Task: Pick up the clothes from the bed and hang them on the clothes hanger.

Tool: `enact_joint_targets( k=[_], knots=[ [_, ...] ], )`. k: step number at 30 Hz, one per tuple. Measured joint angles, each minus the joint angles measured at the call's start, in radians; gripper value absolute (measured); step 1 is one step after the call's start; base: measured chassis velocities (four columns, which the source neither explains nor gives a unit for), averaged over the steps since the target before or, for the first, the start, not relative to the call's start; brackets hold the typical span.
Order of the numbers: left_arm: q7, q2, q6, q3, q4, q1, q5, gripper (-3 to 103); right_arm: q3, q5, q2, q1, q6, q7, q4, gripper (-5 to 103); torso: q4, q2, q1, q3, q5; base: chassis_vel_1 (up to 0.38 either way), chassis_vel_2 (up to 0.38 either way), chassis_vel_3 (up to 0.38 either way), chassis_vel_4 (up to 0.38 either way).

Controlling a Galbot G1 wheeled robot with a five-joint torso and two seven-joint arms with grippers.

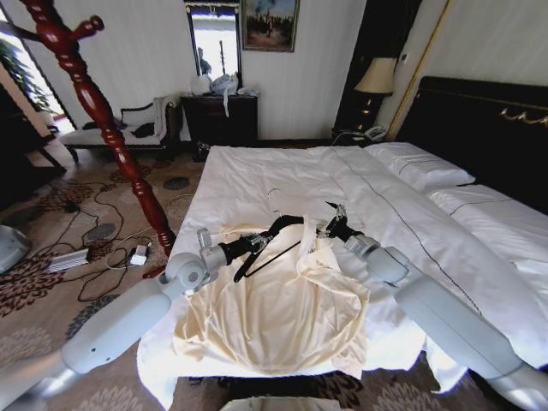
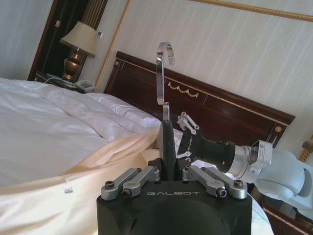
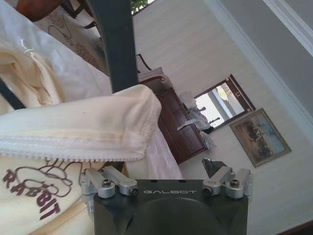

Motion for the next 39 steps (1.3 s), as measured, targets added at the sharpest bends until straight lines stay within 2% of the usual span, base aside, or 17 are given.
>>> enact_joint_targets(
  k=[2, 3, 4, 5, 7, 8, 10, 11, 14, 15, 18, 19, 20, 30, 33, 35, 39],
  knots=[
    [-0.001, -0.001, 0.000, 0.000, 0.000, 0.000, 0.000, 14, 0.000, -0.012, 0.000, -0.002, 0.007, -0.002, -0.002, 101, 0.0000, 0.000, 0.000, 0.000, -0.0001, 0.000, 0.000, 0.000, 0.000],
    [-0.002, -0.002, 0.000, 0.001, -0.001, -0.001, 0.000, 14, 0.000, -0.035, -0.001, -0.008, 0.019, -0.003, -0.006, 86, 0.0000, 0.000, 0.000, 0.000, 0.0000, 0.000, 0.000, 0.000, 0.000],
    [-0.002, -0.002, 0.000, 0.001, -0.001, -0.001, 0.000, 14, 0.000, -0.046, -0.002, -0.013, 0.025, -0.004, -0.008, 86, 0.0000, 0.000, 0.000, 0.000, 0.0000, 0.000, 0.000, 0.000, 0.000],
    [-0.002, -0.002, 0.000, 0.001, -0.001, -0.001, 0.000, 14, 0.002, -0.054, -0.004, -0.018, 0.031, -0.004, -0.009, 76, 0.0000, 0.000, 0.000, 0.000, 0.0001, 0.000, 0.000, 0.000, 0.000],
    [-0.002, -0.001, 0.000, 0.001, -0.001, -0.001, 0.000, 14, 0.004, -0.061, -0.006, -0.022, 0.036, -0.004, -0.010, 76, 0.0000, 0.000, 0.000, 0.000, -0.0001, 0.000, 0.000, 0.000, 0.000],
    [-0.003, -0.001, 0.000, 0.002, -0.001, -0.001, 0.000, 14, 0.007, -0.072, -0.008, -0.026, 0.045, -0.004, -0.012, 65, 0.0000, 0.000, 0.000, 0.000, -0.0001, 0.000, 0.000, 0.000, 0.000],
    [-0.004, 0.000, 0.000, 0.004, -0.001, 0.000, 0.000, 14, 0.009, -0.090, -0.008, -0.029, 0.056, 0.001, -0.015, 65, 0.0000, 0.000, 0.000, 0.000, 0.0000, 0.000, 0.000, 0.000, 0.000],
    [-0.005, 0.000, 0.000, 0.005, -0.002, 0.000, 0.000, 14, 0.010, -0.095, -0.008, -0.030, 0.058, 0.004, -0.016, 54, 0.0000, 0.000, 0.000, 0.000, -0.0001, 0.000, 0.000, 0.000, 0.000],
    [-0.008, 0.000, 0.000, 0.005, -0.004, 0.000, -0.001, 14, 0.010, -0.104, -0.006, -0.031, 0.062, 0.007, -0.017, 47, 0.0001, 0.000, 0.000, 0.000, -0.0001, 0.000, 0.000, 0.000, 0.000],
    [-0.009, 0.000, 0.000, 0.005, -0.004, -0.001, -0.002, 14, 0.010, -0.110, -0.005, -0.031, 0.065, 0.007, -0.017, 37, 0.0001, 0.000, 0.000, 0.000, -0.0001, 0.000, 0.000, 0.000, 0.000],
    [-0.016, -0.001, 0.000, 0.004, -0.007, -0.001, -0.007, 14, 0.010, -0.118, 0.001, -0.032, 0.071, 0.007, -0.020, 37, 0.0000, 0.000, 0.000, 0.000, -0.0001, 0.000, 0.000, 0.000, 0.000],
    [-0.020, -0.001, 0.000, 0.003, -0.010, 0.000, -0.012, 14, 0.010, -0.122, 0.004, -0.034, 0.072, 0.007, -0.021, 25, 0.0001, 0.000, 0.000, 0.000, -0.0001, 0.000, 0.000, 0.000, 0.000],
    [-0.022, -0.001, 0.000, 0.003, -0.012, 0.000, -0.013, 14, 0.010, -0.124, 0.006, -0.035, 0.073, 0.007, -0.022, 20, 0.0001, 0.000, 0.000, 0.000, -0.0001, 0.000, 0.000, 0.000, 0.000],
    [-0.039, 0.004, 0.004, -0.005, -0.016, 0.007, -0.021, 14, 0.010, -0.151, 0.014, -0.042, 0.106, 0.024, -0.037, 18, 0.0002, 0.000, 0.000, 0.000, -0.0001, 0.000, 0.000, 0.000, 0.000],
    [-0.073, 0.002, 0.010, -0.024, -0.022, 0.011, -0.026, 13, 0.014, -0.158, 0.011, -0.050, 0.112, 0.025, -0.038, 18, -0.0002, 0.000, 0.000, 0.000, -0.0001, 0.000, 0.000, 0.000, 0.000],
    [-0.086, 0.005, 0.013, -0.039, -0.025, 0.015, -0.027, 19, 0.016, -0.159, 0.011, -0.052, 0.113, 0.028, -0.037, 18, -0.0001, 0.000, 0.000, 0.000, -0.0003, 0.000, 0.000, 0.000, 0.000],
    [-0.157, 0.050, 0.045, -0.127, -0.075, 0.050, -0.027, 34, 0.021, -0.161, 0.008, -0.059, 0.112, 0.044, -0.045, 16, 0.0000, 0.000, 0.000, 0.000, -0.0001, 0.000, 0.000, 0.000, 0.000]
  ],
)
